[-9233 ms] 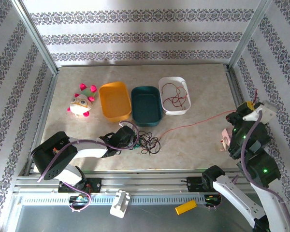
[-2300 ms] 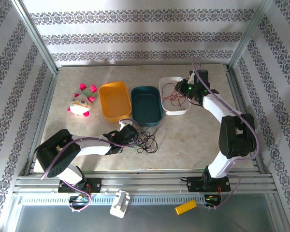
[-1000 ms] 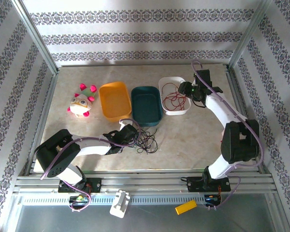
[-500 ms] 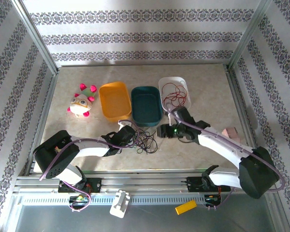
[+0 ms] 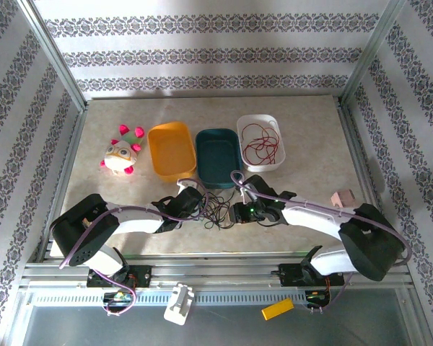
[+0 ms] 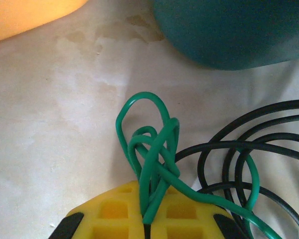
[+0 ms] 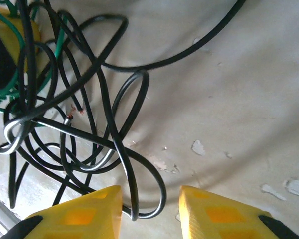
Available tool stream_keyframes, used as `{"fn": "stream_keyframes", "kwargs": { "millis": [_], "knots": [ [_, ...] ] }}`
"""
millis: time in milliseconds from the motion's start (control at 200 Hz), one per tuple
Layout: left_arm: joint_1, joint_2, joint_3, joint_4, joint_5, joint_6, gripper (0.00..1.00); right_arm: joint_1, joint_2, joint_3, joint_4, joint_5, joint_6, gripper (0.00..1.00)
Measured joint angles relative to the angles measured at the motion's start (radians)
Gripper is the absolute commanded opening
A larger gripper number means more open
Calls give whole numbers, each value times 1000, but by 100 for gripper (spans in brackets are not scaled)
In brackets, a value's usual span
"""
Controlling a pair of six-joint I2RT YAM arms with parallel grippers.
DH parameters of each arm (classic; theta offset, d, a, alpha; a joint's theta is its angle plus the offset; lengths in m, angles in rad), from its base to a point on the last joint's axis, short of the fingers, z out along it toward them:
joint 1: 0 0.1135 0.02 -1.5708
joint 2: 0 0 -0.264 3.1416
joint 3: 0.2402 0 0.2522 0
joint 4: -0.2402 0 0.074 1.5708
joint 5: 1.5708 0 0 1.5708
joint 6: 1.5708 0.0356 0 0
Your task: Untangle the cables
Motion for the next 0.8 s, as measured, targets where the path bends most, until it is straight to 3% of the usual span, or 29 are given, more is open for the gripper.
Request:
{"fn": "stream_keyframes", "kwargs": {
  "millis": [95, 280, 365, 475, 650, 800],
  "knots": [
    [0, 0, 0, 0, 0, 0, 0, 13, 24, 3, 8, 3, 3, 32],
    [0, 0, 1, -3, 0, 0, 0, 25, 52, 10, 17, 38, 19, 9],
    [0, 0, 2, -4, 0, 0, 0, 24, 47, 11, 20, 82, 35, 4],
    [0, 1, 5, -8, -1, 0, 0, 24, -3, 8, 14, 162, 56, 2],
    [0, 6, 12, -16, -6, -1, 0, 15, -204, -42, -19, 321, 112, 2],
    [0, 16, 26, -35, -12, -5, 0, -77, -407, -118, -100, 465, 193, 2]
  ]
}}
